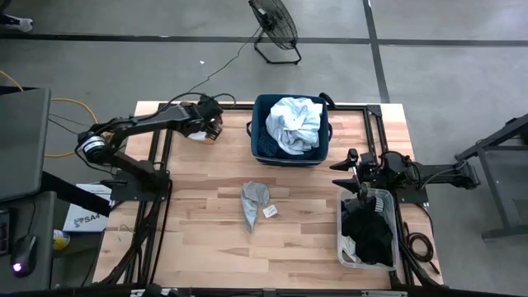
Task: Pick & Place Cloths
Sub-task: Put the white sock into the yellow bin
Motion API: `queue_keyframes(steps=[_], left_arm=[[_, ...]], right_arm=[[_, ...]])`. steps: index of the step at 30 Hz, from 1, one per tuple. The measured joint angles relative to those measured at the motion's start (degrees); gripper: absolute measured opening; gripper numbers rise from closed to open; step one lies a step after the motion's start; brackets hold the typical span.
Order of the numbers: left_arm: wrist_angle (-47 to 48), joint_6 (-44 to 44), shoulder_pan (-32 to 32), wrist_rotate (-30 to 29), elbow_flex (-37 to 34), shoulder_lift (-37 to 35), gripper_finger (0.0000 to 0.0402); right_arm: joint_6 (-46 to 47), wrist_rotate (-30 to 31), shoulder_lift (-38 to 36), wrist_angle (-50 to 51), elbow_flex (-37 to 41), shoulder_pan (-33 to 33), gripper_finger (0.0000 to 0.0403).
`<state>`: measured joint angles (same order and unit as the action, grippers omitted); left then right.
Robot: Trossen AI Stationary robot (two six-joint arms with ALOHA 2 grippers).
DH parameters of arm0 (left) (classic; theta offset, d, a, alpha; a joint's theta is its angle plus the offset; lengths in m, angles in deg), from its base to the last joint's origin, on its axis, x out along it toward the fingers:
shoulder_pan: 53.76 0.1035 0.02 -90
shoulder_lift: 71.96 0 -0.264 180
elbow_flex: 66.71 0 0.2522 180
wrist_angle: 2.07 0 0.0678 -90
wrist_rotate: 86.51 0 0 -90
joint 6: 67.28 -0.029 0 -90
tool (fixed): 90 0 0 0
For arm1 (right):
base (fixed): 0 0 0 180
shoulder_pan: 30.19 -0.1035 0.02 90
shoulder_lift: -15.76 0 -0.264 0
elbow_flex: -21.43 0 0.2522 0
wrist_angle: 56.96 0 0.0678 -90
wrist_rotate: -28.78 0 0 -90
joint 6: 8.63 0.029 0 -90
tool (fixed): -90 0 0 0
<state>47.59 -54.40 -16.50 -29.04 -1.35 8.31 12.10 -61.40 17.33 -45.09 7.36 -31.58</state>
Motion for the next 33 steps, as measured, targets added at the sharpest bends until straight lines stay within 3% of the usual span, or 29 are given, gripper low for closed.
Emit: queue_keyframes(steps=[13,24,28,33], left_arm=[[1.23,2.07,7.87,3.11,0.00,4.20,0.0000],[-3.11,-0.65,9.47,5.26,0.00,10.94,0.0004],[-4.84,-0.82,9.24,5.22,0.00,10.93,0.0027],[-5.17,-3.23,9.21,5.29,-0.04,8.59,0.0088]], right_arm=[[0.00,-0.01,0.00,0.00,0.01,0.00,0.0275],[0.02,-0.02,0.00,0.01,0.00,0.02,0.0275],[0.00,-0.02,0.00,0.00,0.01,0.02,0.0275],[0.01,0.00,0.00,0.02,0.00,0.02,0.0275]])
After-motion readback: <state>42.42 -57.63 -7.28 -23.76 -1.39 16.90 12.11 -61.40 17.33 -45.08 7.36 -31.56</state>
